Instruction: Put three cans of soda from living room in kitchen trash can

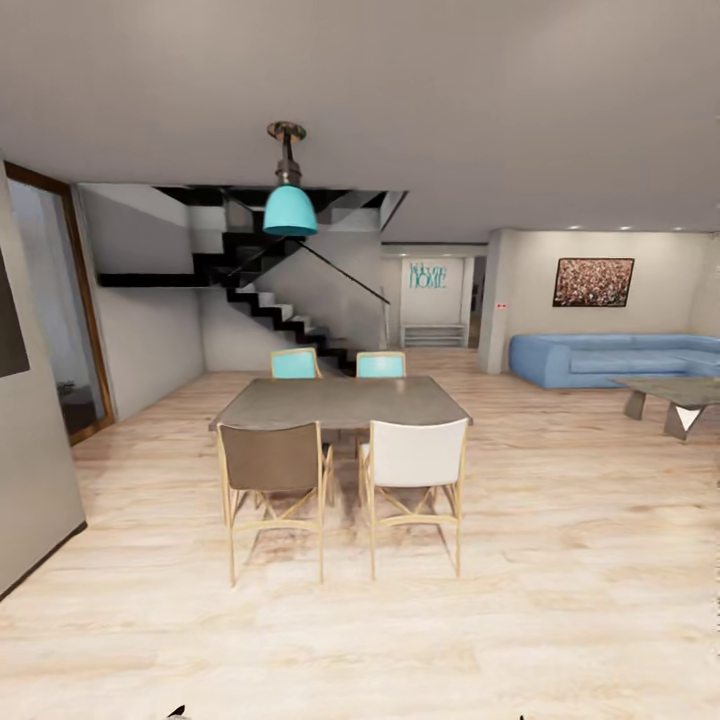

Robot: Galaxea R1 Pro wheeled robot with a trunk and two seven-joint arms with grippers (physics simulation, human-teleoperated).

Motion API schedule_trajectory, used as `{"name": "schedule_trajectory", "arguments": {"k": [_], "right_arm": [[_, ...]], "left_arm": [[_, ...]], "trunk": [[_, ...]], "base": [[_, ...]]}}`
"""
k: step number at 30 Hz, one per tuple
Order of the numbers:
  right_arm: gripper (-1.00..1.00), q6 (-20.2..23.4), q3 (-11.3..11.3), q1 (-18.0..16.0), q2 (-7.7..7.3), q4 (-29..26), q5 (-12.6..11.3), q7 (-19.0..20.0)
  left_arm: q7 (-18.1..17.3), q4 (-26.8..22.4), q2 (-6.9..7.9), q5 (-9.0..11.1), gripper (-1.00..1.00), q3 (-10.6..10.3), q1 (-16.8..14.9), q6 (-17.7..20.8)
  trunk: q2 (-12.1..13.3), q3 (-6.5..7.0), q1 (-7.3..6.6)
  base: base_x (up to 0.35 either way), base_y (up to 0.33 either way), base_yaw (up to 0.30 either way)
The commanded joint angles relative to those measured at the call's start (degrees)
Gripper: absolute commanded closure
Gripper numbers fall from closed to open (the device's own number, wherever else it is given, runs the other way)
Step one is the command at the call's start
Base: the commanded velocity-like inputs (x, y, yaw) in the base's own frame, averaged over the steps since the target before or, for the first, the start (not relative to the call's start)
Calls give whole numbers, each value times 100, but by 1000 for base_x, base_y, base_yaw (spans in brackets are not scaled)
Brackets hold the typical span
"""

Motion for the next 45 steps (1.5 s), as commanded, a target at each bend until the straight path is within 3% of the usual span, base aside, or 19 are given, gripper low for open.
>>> {"name": "schedule_trajectory", "arguments": {"k": [1, 15, 45], "right_arm": [[-100, 0, -1, 0, -3, 0, -18, 2], [-100, -17, 5, 2, -12, 1, -84, 17], [-100, -33, 6, 2, -13, 1, -87, 18]], "left_arm": [[0, -1, 0, 1, -100, 1, 0, -2], [15, 5, -5, -1, -100, -4, 0, -11], [44, -3, 1, -3, -100, -12, 1, -37]], "trunk": [[0, 3, 0], [0, 83, 0], [0, 293, 0]], "base": [[200, 7, -194], [31, -26, -200], [-130, -266, -186]]}}
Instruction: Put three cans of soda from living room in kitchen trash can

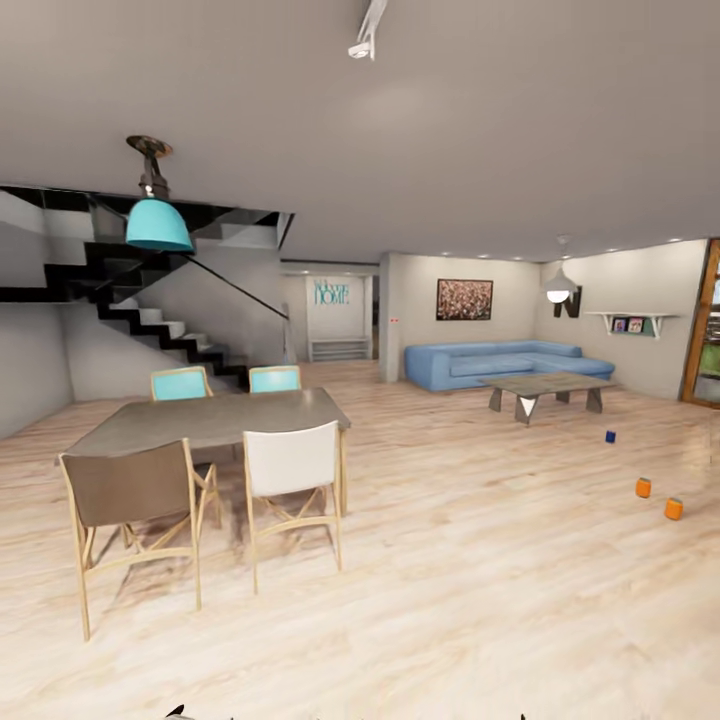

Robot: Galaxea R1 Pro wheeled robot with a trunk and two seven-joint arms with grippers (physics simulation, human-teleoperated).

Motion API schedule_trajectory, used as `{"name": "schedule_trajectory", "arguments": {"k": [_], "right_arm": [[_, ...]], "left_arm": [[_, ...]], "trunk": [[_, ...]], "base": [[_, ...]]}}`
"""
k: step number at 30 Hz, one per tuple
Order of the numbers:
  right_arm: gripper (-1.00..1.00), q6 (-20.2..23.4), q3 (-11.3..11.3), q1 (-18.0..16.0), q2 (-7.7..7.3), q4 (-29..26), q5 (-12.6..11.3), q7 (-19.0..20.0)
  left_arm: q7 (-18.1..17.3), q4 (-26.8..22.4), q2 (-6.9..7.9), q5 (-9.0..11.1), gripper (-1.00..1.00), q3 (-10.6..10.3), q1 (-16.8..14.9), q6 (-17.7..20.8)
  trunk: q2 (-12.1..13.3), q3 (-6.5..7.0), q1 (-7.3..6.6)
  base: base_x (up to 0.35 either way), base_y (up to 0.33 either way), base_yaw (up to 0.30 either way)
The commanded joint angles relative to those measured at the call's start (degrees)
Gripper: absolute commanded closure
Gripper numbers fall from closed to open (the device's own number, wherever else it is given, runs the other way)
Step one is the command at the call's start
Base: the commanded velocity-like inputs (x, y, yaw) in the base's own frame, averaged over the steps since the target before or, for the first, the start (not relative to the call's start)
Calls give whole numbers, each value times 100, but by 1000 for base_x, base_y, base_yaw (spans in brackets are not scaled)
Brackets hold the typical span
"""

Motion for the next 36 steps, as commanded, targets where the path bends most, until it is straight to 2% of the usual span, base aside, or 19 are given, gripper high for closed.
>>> {"name": "schedule_trajectory", "arguments": {"k": [1, 12, 15, 17, 18, 24, 36], "right_arm": [[-100, 0, 0, 0, 0, 0, 0, 0], [-100, 44, -24, -6, 0, 0, -6, -20], [-100, 48, -129, -7, 0, 0, -6, -20], [-100, 55, -304, -12, 1, 0, -3, -13], [-100, 59, -466, -15, 6, 0, -2, -5], [-100, 61, -568, -17, 8, 0, 0, -1], [-100, 61, -589, -18, 7, 0, 0, 0]], "left_arm": [[0, 0, 0, 0, -100, 0, 0, 0], [-22, 8, 3, 2, -100, 8, -1, -4], [-33, 8, 2, 5, -100, 9, -1, -3], [-38, 9, 1, 7, -100, 9, -1, -2], [-42, 9, 0, 8, -100, 10, -1, 4], [-44, 9, 0, 31, -100, 12, -1, 20], [-52, 12, -8, 15, -100, 10, -1, 26]], "trunk": [[0, 7, 0], [0, 76, 0], [0, 83, 0], [0, 85, 0], [0, 85, 0], [0, 79, 0], [0, 55, 0]], "base": [[-163, -273, -184], [-128, -242, -195], [-26, -81, -235], [-12, -37, -244], [-64, -13, -249], [-200, 8, -251], [-229, 177, -252]]}}
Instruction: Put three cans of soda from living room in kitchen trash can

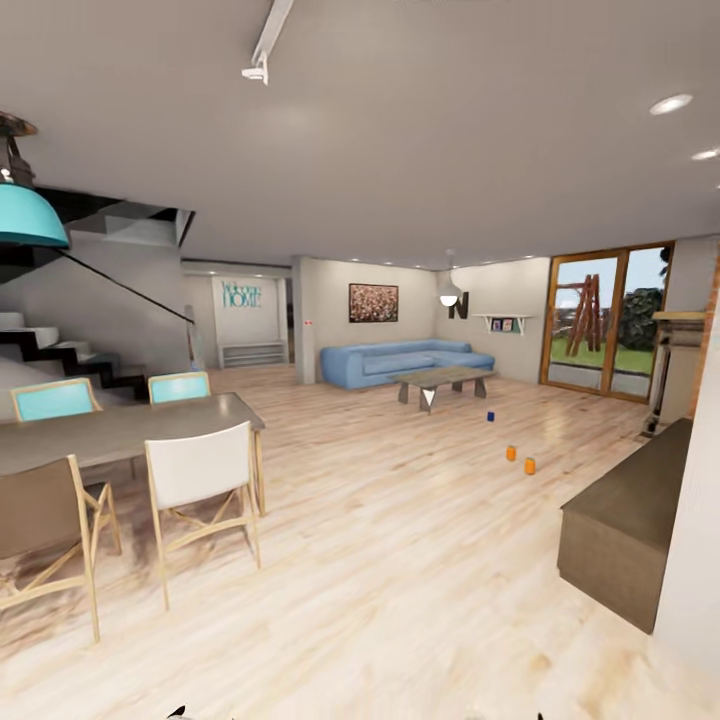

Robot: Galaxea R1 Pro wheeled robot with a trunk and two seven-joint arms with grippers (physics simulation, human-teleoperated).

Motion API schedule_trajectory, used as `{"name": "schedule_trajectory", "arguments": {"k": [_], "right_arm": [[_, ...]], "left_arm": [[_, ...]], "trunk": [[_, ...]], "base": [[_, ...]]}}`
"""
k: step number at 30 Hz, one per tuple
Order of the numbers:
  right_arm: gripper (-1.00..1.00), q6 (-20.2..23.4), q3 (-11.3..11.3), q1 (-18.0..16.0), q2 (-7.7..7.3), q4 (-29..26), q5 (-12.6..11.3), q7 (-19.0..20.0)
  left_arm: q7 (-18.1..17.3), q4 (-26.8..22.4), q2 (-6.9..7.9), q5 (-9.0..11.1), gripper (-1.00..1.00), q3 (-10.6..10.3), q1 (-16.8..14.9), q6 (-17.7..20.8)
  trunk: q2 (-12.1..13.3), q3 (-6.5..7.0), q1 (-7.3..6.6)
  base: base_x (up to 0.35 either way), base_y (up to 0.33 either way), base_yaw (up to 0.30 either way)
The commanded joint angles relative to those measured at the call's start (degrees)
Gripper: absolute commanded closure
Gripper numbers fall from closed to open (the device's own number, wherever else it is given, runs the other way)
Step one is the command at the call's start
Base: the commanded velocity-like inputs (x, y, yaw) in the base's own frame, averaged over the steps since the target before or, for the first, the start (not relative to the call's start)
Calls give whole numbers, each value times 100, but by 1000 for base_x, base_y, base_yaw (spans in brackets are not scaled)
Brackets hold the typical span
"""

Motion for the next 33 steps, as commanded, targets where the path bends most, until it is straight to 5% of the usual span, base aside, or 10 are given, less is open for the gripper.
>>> {"name": "schedule_trajectory", "arguments": {"k": [1, 33], "right_arm": [[-100, 0, 0, 0, 0, 0, 0, 0], [-100, 0, -6, -9, -3, 0, -120, -1]], "left_arm": [[0, 1, 0, -1, -100, 0, 0, 2], [6, 0, 8, -24, -100, 0, 0, -7]], "trunk": [[0, -2, 0], [0, -88, 0]], "base": [[-32, 278, -252], [210, 248, -247]]}}
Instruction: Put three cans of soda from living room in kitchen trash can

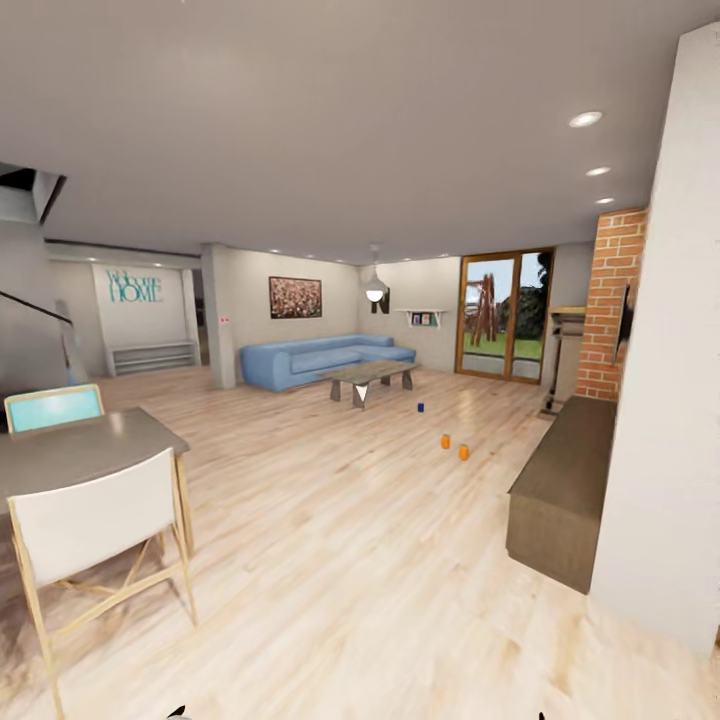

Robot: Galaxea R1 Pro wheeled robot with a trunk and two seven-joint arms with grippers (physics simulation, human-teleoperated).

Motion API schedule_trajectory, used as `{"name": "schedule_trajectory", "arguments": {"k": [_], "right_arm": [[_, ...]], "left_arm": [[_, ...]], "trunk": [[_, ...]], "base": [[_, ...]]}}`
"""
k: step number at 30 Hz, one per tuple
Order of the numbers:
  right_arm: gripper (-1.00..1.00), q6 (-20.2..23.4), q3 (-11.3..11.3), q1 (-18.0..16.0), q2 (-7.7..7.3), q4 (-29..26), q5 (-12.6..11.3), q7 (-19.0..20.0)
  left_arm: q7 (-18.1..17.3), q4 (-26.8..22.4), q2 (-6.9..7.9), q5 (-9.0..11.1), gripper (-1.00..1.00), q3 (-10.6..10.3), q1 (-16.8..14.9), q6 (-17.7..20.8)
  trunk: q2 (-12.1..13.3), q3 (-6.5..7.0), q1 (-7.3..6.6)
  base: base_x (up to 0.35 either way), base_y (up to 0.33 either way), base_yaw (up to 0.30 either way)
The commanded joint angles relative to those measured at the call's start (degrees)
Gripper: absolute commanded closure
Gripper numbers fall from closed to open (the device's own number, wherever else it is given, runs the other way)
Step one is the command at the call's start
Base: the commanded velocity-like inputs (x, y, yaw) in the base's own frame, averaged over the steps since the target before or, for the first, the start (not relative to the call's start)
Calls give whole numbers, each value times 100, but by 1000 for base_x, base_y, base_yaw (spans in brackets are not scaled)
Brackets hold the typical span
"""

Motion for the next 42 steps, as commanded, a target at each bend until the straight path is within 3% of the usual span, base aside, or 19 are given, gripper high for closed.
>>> {"name": "schedule_trajectory", "arguments": {"k": [1, 19, 42], "right_arm": [[-100, 0, 1, 0, -1, 0, -24, 0], [-100, 0, 3, 0, -42, 0, -125, 1], [-100, 0, 5, 0, -56, 0, -127, 1]], "left_arm": [[1, -1, 0, 0, -100, 0, 0, 0], [25, -3, 0, 0, -100, 0, 1, -10], [47, 1, 0, 0, -100, -4, 1, -18]], "trunk": [[0, -4, 0], [0, -74, 0], [0, -164, 0]], "base": [[291, 183, -235], [315, 80, -233], [210, -195, -232]]}}
